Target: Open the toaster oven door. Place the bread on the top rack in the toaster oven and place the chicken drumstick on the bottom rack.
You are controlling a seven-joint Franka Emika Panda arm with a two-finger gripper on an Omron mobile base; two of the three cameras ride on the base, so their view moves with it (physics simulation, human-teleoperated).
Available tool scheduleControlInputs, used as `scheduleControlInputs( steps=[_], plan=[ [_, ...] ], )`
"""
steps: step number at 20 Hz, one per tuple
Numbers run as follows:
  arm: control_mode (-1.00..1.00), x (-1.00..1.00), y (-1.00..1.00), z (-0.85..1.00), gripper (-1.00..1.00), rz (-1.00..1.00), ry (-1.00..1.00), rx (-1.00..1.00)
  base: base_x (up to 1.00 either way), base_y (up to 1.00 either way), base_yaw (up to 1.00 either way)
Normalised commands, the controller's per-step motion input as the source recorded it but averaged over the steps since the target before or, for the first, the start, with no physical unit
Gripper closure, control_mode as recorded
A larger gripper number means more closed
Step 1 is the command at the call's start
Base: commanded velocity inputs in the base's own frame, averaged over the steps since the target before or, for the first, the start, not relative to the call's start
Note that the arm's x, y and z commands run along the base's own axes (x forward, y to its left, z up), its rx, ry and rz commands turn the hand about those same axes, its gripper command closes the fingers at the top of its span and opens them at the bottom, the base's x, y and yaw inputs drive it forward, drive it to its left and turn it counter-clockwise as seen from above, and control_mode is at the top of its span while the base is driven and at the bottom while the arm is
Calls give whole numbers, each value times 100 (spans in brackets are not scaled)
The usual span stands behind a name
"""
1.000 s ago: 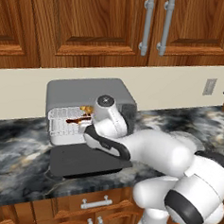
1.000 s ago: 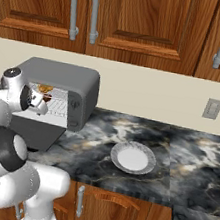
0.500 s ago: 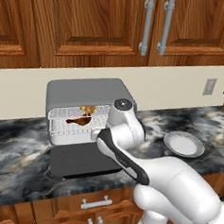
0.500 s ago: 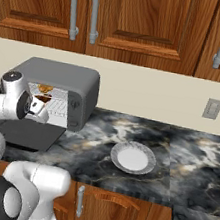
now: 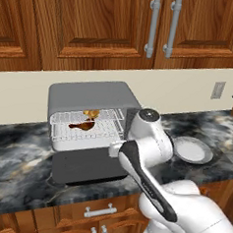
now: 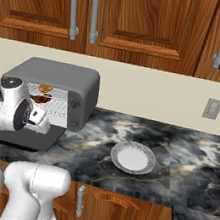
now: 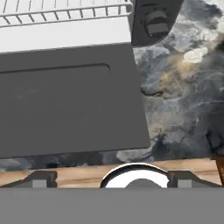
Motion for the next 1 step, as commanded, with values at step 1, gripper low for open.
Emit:
scheduleControlInputs(
  steps=[1],
  plan=[
    [-100,-61,-34,14,-100,0,4,-1,0,0,0]
  ],
)
